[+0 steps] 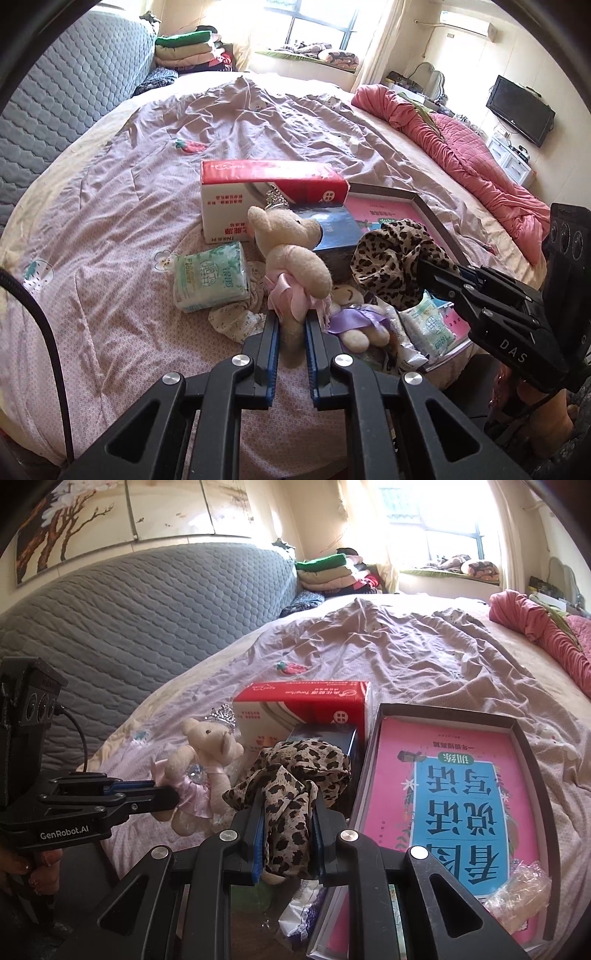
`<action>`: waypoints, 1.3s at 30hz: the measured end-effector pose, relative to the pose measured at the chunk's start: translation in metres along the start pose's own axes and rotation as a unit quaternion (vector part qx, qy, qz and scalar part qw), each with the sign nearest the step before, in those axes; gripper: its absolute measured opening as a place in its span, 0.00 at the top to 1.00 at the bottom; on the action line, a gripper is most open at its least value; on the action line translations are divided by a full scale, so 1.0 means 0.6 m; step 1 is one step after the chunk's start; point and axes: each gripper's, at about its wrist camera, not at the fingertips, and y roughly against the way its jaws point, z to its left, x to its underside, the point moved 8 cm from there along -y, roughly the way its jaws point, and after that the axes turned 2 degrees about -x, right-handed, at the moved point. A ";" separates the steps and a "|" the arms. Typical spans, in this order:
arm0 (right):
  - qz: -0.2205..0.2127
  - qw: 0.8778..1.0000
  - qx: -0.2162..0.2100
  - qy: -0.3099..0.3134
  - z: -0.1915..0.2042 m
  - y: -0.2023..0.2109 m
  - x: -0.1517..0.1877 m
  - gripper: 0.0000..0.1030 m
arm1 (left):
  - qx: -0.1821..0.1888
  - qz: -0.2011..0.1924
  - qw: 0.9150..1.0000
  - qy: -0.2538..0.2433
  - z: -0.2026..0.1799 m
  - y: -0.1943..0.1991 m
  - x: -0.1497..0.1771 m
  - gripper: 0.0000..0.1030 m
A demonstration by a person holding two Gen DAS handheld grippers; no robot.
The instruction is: Organize soft objects
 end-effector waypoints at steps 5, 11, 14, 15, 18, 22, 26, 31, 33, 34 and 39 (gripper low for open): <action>-0.012 1.000 -0.001 -0.006 -0.004 0.014 -0.006 0.80 | -0.004 -0.005 1.000 -0.005 -0.016 0.010 -0.004 0.87; -0.026 1.000 0.000 -0.011 -0.010 0.031 -0.013 0.80 | -0.004 -0.007 1.000 -0.014 -0.040 0.016 -0.008 0.87; -0.035 0.999 0.001 -0.016 -0.015 0.042 -0.017 0.80 | -0.006 -0.009 1.000 -0.019 -0.051 0.019 -0.013 0.87; -0.038 0.999 0.002 -0.018 -0.017 0.045 -0.018 0.80 | -0.005 -0.009 1.000 -0.019 -0.055 0.019 -0.014 0.87; -0.044 0.999 0.013 -0.019 -0.023 0.056 -0.019 0.80 | -0.001 -0.008 1.000 -0.020 -0.067 0.019 -0.018 0.87; -0.056 0.998 0.022 -0.026 -0.037 0.076 -0.023 0.80 | 0.002 -0.007 1.000 -0.023 -0.081 0.016 -0.023 0.87; -0.068 0.997 0.027 -0.038 -0.052 0.094 -0.026 0.80 | 0.007 -0.010 0.999 -0.035 -0.103 0.017 -0.030 0.87; -0.080 0.995 0.032 -0.049 -0.062 0.111 -0.027 0.80 | 0.008 -0.017 0.999 -0.048 -0.124 0.020 -0.037 0.87; -0.086 0.994 0.036 -0.052 -0.064 0.121 -0.028 0.80 | 0.012 -0.017 0.999 -0.050 -0.132 0.020 -0.040 0.87; -0.088 0.994 0.037 -0.054 -0.066 0.123 -0.030 0.80 | 0.012 -0.018 0.998 -0.050 -0.135 0.020 -0.041 0.87; -0.100 0.992 0.052 -0.064 -0.084 0.140 -0.033 0.80 | 0.021 -0.021 0.998 -0.057 -0.154 0.020 -0.049 0.87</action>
